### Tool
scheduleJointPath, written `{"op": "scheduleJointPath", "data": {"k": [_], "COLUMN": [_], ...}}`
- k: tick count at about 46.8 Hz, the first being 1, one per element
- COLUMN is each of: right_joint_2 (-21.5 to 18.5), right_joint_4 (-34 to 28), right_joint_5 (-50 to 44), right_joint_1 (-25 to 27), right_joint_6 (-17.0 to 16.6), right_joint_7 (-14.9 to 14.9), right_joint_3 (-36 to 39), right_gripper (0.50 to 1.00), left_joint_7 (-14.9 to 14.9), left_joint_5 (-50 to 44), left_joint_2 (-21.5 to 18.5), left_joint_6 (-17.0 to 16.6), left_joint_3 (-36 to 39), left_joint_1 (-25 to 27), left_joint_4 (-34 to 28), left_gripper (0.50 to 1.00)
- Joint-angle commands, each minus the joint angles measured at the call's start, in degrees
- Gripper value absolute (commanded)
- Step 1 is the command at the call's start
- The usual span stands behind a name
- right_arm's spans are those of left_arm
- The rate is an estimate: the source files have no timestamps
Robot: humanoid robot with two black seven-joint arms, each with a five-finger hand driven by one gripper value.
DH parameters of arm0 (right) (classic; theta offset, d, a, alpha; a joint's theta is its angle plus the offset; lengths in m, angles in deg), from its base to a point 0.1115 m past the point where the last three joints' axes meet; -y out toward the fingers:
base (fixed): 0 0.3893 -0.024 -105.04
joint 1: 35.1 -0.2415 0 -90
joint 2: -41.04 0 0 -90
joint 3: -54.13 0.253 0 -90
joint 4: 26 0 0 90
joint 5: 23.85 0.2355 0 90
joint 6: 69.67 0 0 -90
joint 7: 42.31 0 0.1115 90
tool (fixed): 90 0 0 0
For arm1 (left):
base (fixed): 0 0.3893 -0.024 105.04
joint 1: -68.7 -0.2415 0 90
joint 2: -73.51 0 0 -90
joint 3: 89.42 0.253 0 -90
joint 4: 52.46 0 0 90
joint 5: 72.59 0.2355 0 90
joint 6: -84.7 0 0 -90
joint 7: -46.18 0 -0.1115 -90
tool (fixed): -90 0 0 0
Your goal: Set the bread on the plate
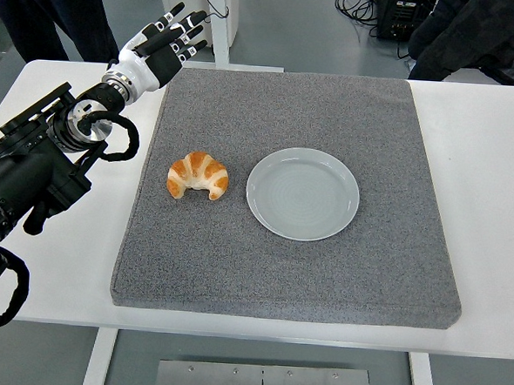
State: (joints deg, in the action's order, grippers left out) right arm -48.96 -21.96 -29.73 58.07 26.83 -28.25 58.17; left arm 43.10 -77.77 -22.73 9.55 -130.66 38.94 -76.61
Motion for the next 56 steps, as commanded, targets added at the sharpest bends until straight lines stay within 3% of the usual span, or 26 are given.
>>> {"op": "scheduleJointPath", "data": {"k": [1, 47, 56], "right_joint_2": [0.0, 0.0, 0.0], "right_joint_4": [0.0, 0.0, 0.0], "right_joint_5": [0.0, 0.0, 0.0], "right_joint_1": [0.1, 0.0, 0.0], "right_joint_6": [0.0, 0.0, 0.0], "right_joint_7": [0.0, 0.0, 0.0], "right_joint_3": [0.0, 0.0, 0.0], "right_gripper": [1.000, 1.000, 1.000], "left_joint_7": [-0.1, -0.1, -0.4], "left_joint_5": [0.0, 0.4, 2.3], "left_joint_2": [0.1, 0.2, -4.1], "left_joint_6": [0.0, -0.7, -0.8], "left_joint_3": [0.0, 0.2, 7.1], "left_joint_1": [0.1, 0.2, 0.1], "left_joint_4": [0.1, -0.4, -6.1], "left_gripper": [0.999, 0.999, 0.999]}}
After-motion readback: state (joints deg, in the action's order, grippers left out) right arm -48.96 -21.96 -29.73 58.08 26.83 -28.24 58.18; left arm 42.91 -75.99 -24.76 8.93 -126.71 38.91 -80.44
